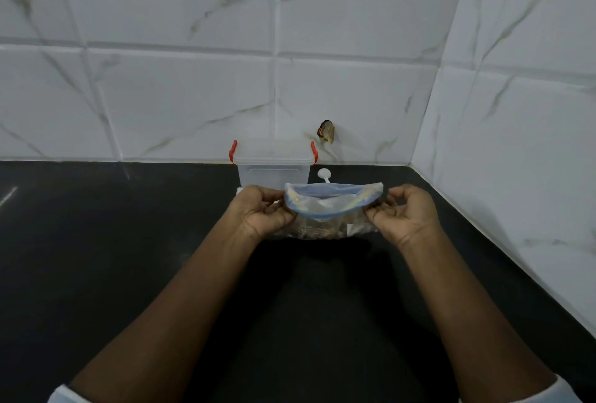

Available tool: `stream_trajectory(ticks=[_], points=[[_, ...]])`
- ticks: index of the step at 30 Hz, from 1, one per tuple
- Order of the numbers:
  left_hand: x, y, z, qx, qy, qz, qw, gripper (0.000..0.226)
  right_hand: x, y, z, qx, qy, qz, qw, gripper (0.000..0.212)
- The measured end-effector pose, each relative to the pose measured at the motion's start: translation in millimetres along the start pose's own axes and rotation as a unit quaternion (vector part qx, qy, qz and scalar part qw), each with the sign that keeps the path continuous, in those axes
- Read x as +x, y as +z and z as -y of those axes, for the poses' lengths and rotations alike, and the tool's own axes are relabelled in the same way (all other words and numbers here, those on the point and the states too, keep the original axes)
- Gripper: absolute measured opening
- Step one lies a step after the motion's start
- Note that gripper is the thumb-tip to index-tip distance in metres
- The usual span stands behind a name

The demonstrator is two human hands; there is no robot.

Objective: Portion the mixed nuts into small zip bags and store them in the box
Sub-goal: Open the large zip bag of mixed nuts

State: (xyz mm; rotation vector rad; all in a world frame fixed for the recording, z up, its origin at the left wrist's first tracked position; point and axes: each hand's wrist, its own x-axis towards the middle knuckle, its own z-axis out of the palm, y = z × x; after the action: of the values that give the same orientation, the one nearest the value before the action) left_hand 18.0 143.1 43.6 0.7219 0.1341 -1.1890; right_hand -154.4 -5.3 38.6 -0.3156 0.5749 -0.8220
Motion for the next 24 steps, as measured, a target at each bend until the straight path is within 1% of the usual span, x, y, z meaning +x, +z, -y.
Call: stream_trajectory(ticks=[1,2,4,6,7,8,9,10,11,12,13,14,16,17,19,21,24], points=[[1,-1,-3,-0.003,-0.002,-0.005,1.000,0.020,1,0,2,0.008,0.005,0.004,1.000,0.012],[2,-2,-5,-0.003,-0.001,-0.010,1.000,0.021,2,-1,4,0.011,0.012,0.006,1.000,0.012],[5,-4,-7,0.008,-0.003,-0.022,1.000,0.028,4,-3,8,-0.001,0.027,0.003,1.000,0.023],[7,-8,-8,0.005,-0.004,-0.023,1.000,0.034,6,-4,10,-0.038,0.042,0.002,0.998,0.043],[7,-9,-8,-0.002,-0.003,-0.025,1.000,0.036,6,-4,11,-0.064,0.043,0.006,0.997,0.047],[6,-10,-9,0.000,0.003,-0.017,1.000,0.038,5,-4,13,-0.095,0.042,0.017,0.994,0.045],[5,-10,-9,0.019,0.014,-0.004,1.000,0.039,5,-4,14,-0.128,0.038,0.034,0.990,0.039],[2,-9,-8,0.069,0.033,0.013,0.997,0.037,4,-4,15,-0.161,0.028,0.052,0.985,0.031],[-1,-7,-6,0.144,0.058,0.026,0.988,0.029,3,-5,15,-0.191,0.014,0.069,0.979,0.025],[-2,-4,-3,0.222,0.085,0.028,0.971,0.018,3,-5,15,-0.230,-0.010,0.078,0.970,0.025],[-4,-2,0,0.288,0.119,0.020,0.950,0.013,3,-5,14,-0.283,-0.045,0.081,0.955,0.030],[-3,-1,3,0.343,0.155,0.006,0.926,0.017,2,-5,13,-0.345,-0.083,0.078,0.932,0.033],[-3,2,8,0.415,0.208,-0.026,0.886,0.033,3,-7,11,-0.454,-0.148,0.054,0.877,0.035],[-3,1,8,0.439,0.223,-0.041,0.869,0.039,5,-9,10,-0.488,-0.173,0.043,0.854,0.034],[-4,-1,4,0.484,0.239,-0.052,0.840,0.040,9,-11,11,-0.521,-0.214,0.030,0.825,0.030],[-5,-5,-4,0.513,0.237,-0.046,0.824,0.038,11,-12,14,-0.534,-0.246,0.022,0.809,0.027],[-4,-10,-13,0.514,0.244,-0.045,0.821,0.031,11,-13,19,-0.565,-0.275,0.002,0.778,0.022]])
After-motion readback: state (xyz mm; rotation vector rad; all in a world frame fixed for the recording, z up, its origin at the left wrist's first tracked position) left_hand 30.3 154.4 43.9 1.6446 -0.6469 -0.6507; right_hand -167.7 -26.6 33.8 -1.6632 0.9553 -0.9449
